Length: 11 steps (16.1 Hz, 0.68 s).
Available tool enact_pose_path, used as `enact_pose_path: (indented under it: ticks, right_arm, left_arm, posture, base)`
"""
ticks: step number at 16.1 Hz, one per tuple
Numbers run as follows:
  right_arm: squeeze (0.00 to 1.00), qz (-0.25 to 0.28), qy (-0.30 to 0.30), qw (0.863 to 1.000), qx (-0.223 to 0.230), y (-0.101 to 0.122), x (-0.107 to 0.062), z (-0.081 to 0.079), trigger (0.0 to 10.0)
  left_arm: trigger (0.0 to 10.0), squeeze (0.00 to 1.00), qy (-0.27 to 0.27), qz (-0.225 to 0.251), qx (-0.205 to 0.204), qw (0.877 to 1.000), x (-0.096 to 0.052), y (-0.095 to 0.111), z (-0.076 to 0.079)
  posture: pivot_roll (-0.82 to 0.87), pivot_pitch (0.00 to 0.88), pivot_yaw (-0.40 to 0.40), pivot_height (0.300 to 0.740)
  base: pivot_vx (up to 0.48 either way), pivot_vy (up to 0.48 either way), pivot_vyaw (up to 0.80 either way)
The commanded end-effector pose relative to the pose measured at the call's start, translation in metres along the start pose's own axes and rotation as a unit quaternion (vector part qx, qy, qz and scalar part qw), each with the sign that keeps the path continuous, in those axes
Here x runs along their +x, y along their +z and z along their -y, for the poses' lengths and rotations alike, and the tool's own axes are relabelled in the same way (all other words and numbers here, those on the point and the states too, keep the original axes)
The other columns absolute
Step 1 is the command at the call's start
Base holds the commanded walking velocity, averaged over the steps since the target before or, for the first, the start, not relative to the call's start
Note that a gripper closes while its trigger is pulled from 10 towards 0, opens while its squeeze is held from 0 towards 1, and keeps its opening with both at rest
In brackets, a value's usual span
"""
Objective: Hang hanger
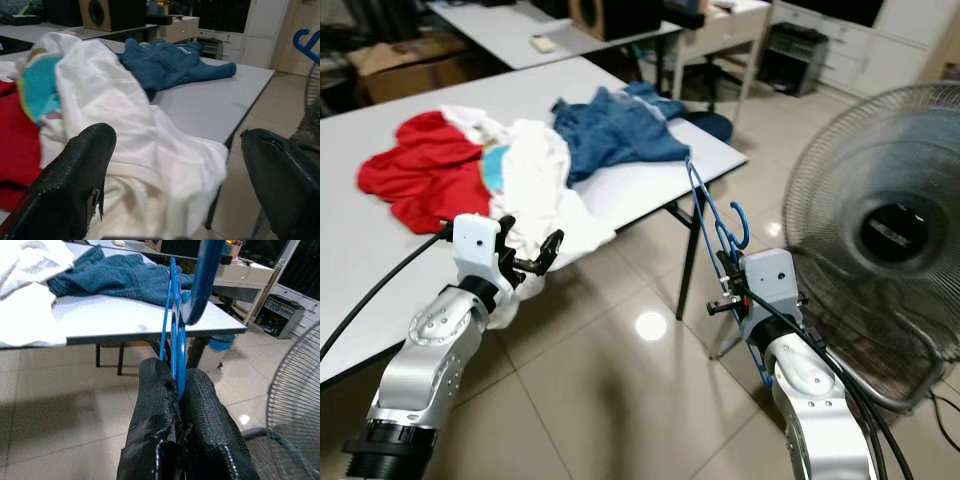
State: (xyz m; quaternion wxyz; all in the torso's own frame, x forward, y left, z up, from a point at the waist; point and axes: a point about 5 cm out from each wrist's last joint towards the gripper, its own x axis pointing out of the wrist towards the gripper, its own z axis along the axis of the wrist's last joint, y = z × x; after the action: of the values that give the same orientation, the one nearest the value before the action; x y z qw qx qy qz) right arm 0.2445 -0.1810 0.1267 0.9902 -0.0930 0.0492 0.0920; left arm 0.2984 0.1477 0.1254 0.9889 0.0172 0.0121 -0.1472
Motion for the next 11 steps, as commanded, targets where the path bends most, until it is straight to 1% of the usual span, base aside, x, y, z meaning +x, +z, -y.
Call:
enact_pose_path:
  ticks: [1,3,4,5,6,8,11]
  right_arm:
    - [0.00,-0.005,-0.008,1.000,0.012,-0.0016,-0.0017,0.0027,10.0]
    - [0.00,-0.006,-0.010,1.000,0.014,-0.0020,-0.0013,0.0032,10.0]
    - [0.00,-0.008,-0.004,1.000,-0.002,-0.0025,-0.0014,0.0019,10.0]
    - [0.00,-0.010,-0.002,1.000,-0.005,-0.0032,-0.0014,0.0010,10.0]
    - [0.00,-0.010,-0.001,1.000,-0.005,-0.0038,-0.0016,0.0001,10.0]
    - [0.00,-0.010,-0.006,1.000,0.010,-0.0045,-0.0014,0.0002,10.0]
    - [0.00,-0.011,0.001,1.000,-0.001,-0.0041,-0.0004,0.0006,10.0]
  left_arm:
    - [10.0,0.00,-0.006,-0.004,-0.001,1.000,0.0008,-0.0015,0.0012]
    - [10.0,0.00,-0.007,-0.004,0.000,1.000,0.0011,-0.0013,0.0009]
    - [10.0,0.00,-0.009,-0.005,0.001,1.000,0.0014,-0.0012,0.0010]
    - [10.0,0.00,-0.010,-0.005,0.001,1.000,0.0015,-0.0012,0.0012]
    - [10.0,0.00,-0.010,-0.005,0.001,1.000,0.0014,-0.0012,0.0013]
    - [10.0,0.00,-0.011,-0.005,0.001,1.000,0.0020,-0.0013,0.0015]
    - [10.0,0.00,-0.010,-0.005,0.001,1.000,0.0015,-0.0015,0.0013]
  posture:
    - [-0.18,0.000,0.023,0.740]
    - [-0.18,0.000,0.025,0.740]
    - [-0.18,0.000,0.026,0.740]
    - [-0.18,0.000,0.027,0.740]
    - [-0.18,0.000,0.027,0.740]
    - [-0.18,0.000,0.027,0.740]
    - [-0.17,0.000,0.024,0.740]
  base:
    - [0.326,0.000,0.00]
    - [0.326,0.000,0.00]
    - [0.326,0.000,0.00]
    - [0.334,0.000,0.00]
    - [0.326,0.000,0.00]
    - [0.326,0.000,0.00]
    - [0.326,0.000,0.00]
